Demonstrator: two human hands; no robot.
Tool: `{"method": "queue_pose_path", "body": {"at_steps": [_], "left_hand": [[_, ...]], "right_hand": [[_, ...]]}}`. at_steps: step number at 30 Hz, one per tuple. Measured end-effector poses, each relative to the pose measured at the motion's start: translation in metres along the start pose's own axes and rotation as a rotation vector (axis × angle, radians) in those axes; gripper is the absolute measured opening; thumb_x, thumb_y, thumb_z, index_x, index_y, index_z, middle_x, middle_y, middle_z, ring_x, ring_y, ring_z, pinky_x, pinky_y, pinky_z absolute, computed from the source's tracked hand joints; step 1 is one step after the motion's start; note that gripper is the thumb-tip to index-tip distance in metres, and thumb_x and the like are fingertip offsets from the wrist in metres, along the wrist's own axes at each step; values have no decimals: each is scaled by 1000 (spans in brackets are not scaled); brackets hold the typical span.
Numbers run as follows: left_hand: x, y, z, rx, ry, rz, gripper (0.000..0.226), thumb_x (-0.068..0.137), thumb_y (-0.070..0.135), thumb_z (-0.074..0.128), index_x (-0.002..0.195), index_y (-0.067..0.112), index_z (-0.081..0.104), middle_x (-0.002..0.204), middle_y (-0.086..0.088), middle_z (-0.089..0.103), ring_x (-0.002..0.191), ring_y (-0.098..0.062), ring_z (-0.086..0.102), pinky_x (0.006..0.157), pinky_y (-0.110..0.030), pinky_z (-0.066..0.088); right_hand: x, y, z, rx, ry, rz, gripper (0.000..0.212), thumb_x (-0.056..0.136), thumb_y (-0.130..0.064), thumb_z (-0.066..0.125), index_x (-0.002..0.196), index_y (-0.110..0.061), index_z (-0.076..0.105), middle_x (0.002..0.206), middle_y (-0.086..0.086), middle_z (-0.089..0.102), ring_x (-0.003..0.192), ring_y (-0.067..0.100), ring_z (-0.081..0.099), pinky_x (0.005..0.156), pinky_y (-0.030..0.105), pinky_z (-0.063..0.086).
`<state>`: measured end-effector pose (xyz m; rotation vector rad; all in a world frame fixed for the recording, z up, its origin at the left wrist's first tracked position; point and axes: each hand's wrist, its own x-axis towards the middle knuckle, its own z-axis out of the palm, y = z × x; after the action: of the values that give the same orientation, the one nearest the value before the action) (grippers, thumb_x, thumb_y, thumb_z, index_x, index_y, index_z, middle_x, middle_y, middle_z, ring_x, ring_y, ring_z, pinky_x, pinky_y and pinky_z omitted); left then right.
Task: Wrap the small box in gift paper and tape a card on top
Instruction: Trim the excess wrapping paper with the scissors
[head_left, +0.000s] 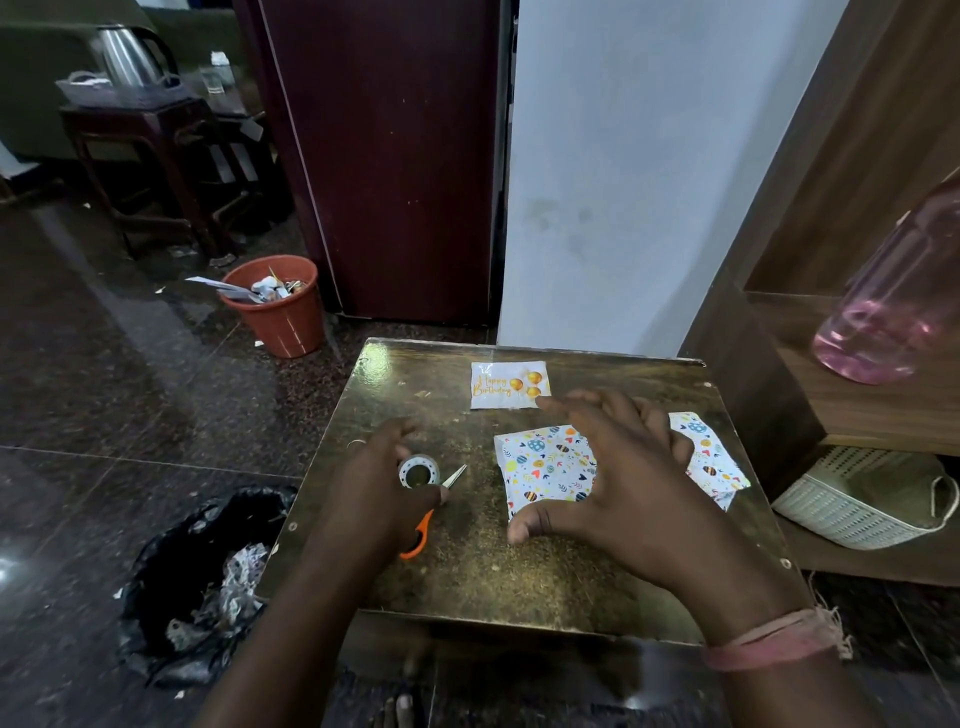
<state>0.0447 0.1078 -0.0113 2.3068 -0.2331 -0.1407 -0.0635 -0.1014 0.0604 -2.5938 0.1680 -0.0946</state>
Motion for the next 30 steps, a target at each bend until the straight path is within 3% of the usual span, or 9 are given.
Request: {"method": "queue_pose_path", "body": {"at_steps": [5, 8, 12, 16, 21, 23, 27, 30], "left_hand": [[2, 1, -8, -222, 44, 25, 72, 76, 10, 86, 137, 34, 58, 102, 7, 66, 89, -17, 70, 77, -45, 60], [-5, 13, -14, -477, -34, 79, 69, 80, 5, 84, 136, 38, 59, 112, 9, 70, 96, -12, 72, 74, -31, 59], [-13, 30, -12, -697, -203, 157, 70, 82, -8, 79, 136, 32, 60, 123, 5, 71, 110, -17, 71, 83, -30, 60], [-15, 34, -9, -767, -297, 220, 69, 82, -12, 76, 137, 26, 60, 128, -1, 70, 116, -22, 70, 90, -33, 59], [-15, 35, -8, -841, -315, 262, 69, 77, -5, 79, 138, 20, 60, 132, -5, 69, 119, -26, 68, 96, -37, 57], [-16, 35, -9, -854, -312, 268, 67, 76, -3, 77, 137, 19, 61, 132, -5, 69, 119, -25, 69, 97, -38, 57], [-18, 35, -9, -839, -329, 278, 63, 76, -4, 75, 134, 16, 63, 129, -4, 71, 118, -24, 68, 98, -39, 57], [-19, 36, -8, -839, -340, 275, 61, 76, -4, 75, 133, 14, 64, 127, -5, 72, 116, -23, 69, 97, -37, 57]], "right_hand": [[0, -7, 4, 60, 62, -49, 107, 43, -89, 68, 141, -51, 45, 139, -35, 32, 133, -4, 17, 102, 24, 12], [1, -11, 9, 119, 163, -60, 75, 68, -84, 58, 134, -48, 53, 132, -36, 41, 128, -6, 23, 101, 19, 14], [2, -16, 15, 195, 236, -79, 32, 95, -52, 59, 127, -45, 59, 119, -38, 47, 121, -9, 32, 103, 28, 23], [3, -17, 19, 219, 250, -69, 27, 99, -36, 62, 126, -40, 63, 114, -36, 50, 119, -6, 36, 107, 32, 31], [5, -17, 21, 315, 242, -53, 13, 95, -35, 69, 107, -35, 72, 103, -29, 64, 111, -3, 51, 103, 44, 42], [6, -17, 21, 371, 257, -36, 9, 91, -33, 73, 100, -34, 74, 96, -26, 67, 101, -2, 58, 97, 36, 46], [6, -17, 17, 446, 259, -32, 5, 90, -26, 76, 90, -30, 78, 88, -24, 71, 90, 1, 63, 75, 9, 43], [6, -17, 15, 471, 245, -49, 8, 91, -21, 75, 86, -27, 77, 86, -25, 72, 85, 2, 65, 73, 7, 43]]}}
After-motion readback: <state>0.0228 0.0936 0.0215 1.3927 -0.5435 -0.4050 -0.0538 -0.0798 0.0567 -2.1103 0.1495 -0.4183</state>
